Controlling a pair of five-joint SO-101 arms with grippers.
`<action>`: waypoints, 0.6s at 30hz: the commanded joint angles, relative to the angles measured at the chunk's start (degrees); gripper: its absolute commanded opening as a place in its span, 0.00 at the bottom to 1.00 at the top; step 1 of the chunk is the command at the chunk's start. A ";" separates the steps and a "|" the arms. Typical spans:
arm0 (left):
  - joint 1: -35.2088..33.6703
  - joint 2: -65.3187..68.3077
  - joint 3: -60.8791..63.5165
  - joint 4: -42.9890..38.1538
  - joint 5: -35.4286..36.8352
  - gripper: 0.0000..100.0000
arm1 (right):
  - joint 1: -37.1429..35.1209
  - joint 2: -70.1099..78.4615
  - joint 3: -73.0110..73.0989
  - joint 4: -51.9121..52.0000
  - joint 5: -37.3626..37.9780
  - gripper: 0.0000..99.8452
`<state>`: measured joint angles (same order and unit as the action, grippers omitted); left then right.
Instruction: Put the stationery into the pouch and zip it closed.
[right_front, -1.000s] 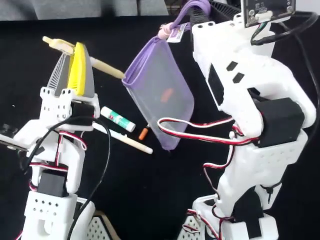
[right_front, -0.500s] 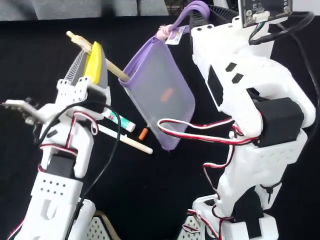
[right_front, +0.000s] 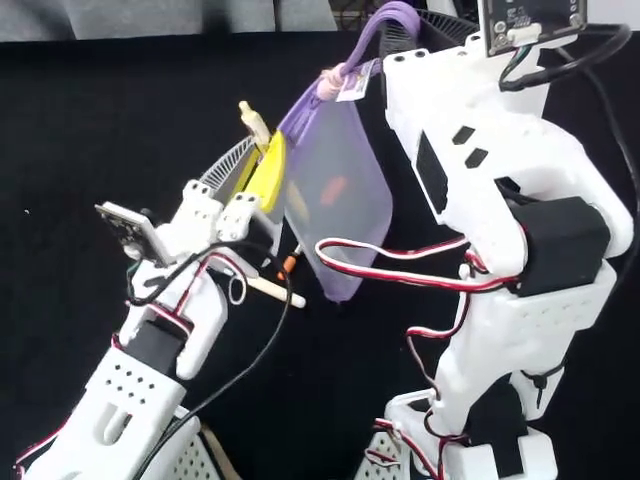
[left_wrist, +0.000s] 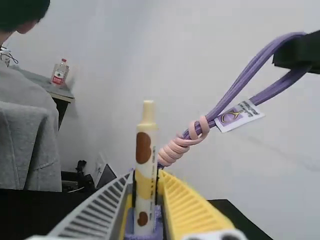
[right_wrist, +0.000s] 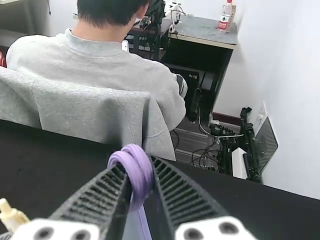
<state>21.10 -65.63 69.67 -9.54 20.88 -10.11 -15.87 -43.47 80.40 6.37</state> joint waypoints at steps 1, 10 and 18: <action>0.92 -1.41 -0.57 1.76 -0.62 0.11 | 0.88 -1.89 -0.92 -0.79 0.09 0.01; 3.03 -1.67 -21.41 28.22 -0.53 0.16 | 0.88 -1.89 -0.92 -0.79 0.09 0.01; -0.04 -1.76 -36.97 42.81 -0.62 0.16 | 0.88 -1.89 -0.92 -0.79 0.09 0.01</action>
<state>23.56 -66.59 41.63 27.91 20.88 -10.11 -15.87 -43.47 80.40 6.37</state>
